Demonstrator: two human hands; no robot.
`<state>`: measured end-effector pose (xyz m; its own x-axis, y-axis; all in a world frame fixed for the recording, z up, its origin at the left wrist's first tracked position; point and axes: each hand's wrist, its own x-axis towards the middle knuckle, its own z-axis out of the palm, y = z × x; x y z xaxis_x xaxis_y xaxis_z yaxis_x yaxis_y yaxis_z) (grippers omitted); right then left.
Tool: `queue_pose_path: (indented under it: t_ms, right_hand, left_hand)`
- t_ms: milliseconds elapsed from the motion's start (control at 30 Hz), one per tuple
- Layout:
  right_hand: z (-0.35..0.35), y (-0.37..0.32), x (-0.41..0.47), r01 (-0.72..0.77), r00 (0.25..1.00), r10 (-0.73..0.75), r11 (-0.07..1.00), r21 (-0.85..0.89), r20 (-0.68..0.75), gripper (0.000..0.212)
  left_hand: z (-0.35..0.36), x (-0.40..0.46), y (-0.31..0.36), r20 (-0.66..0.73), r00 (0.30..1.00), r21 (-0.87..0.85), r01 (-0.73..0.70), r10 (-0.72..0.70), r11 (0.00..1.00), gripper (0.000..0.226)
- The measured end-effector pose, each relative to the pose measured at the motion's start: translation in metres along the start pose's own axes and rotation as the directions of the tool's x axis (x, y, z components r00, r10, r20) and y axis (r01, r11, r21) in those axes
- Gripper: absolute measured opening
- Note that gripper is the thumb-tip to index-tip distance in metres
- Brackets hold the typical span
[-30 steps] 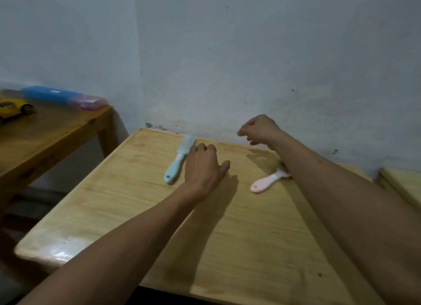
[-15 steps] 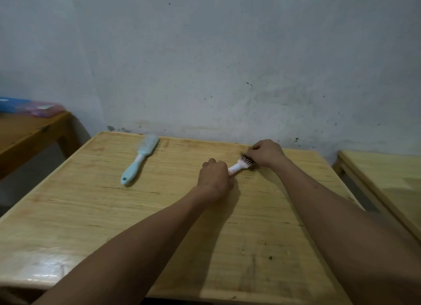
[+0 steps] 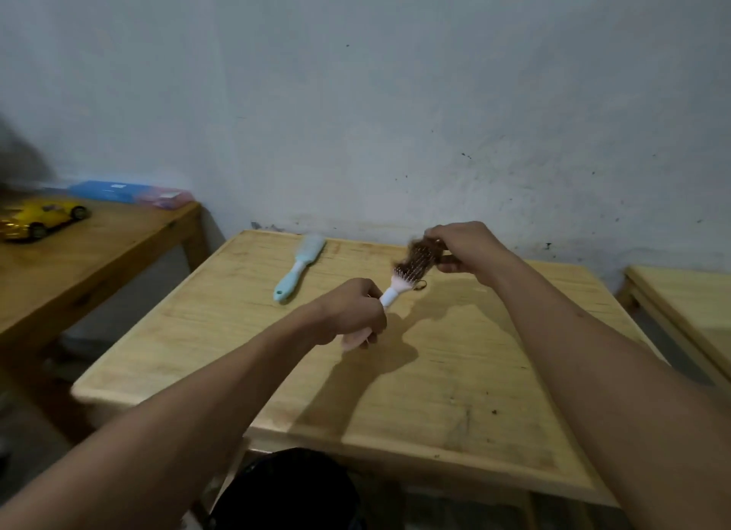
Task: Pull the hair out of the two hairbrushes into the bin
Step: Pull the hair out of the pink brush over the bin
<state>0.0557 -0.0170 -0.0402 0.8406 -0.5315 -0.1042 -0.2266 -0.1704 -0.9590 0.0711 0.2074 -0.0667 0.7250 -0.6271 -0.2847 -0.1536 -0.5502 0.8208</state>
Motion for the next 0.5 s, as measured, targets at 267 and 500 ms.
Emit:
queue_pose_path:
  t_ms: [267, 500]
  right_hand:
    - [0.071, -0.03, -0.078, 0.192, 0.947, -0.16, 0.977, -0.092, 0.28, 0.015]
    - [0.126, -0.027, -0.147, 0.268, 0.864, -0.155, 0.947, -0.176, 0.48, 0.011]
  left_hand:
    - [-0.012, -0.097, -0.051, -0.225, 0.974, -0.169, -0.016, -0.023, 0.985, 0.025]
    - [-0.007, -0.177, -0.118, -0.38, 0.924, -0.091, -0.088, 0.047, 0.992, 0.029]
